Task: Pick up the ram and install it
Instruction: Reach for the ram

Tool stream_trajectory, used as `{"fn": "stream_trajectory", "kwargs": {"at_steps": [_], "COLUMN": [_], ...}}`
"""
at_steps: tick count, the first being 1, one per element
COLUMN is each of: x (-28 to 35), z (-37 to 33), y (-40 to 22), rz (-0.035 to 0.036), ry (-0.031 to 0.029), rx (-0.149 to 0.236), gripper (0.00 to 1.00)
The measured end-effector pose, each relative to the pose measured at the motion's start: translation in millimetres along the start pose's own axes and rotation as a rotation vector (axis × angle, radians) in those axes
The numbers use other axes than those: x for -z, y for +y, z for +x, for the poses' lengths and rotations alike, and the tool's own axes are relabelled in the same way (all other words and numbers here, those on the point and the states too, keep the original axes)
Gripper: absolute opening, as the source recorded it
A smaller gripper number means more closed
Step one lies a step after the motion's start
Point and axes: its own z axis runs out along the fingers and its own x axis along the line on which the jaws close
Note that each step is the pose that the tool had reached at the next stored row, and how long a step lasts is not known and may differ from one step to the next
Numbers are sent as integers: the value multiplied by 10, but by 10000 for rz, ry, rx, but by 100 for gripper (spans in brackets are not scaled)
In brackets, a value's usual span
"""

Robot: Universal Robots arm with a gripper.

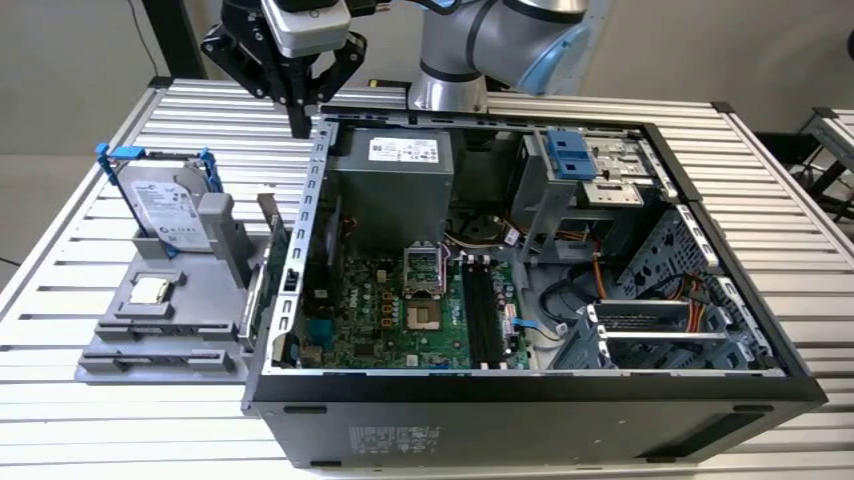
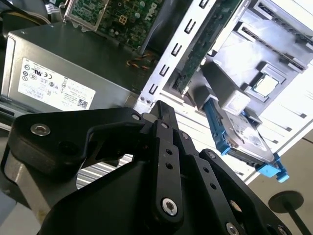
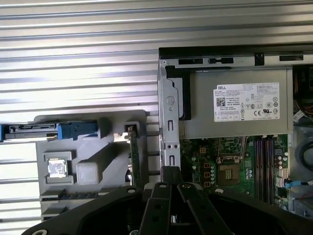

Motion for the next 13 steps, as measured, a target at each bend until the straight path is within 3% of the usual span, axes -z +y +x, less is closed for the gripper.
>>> {"fn": "stream_trajectory", "kwargs": {"at_steps": [13], "x": [0], "z": [29], "y": [-2], "rz": [-1], "ry": [1], "rx": [27], "gripper": [0]}}
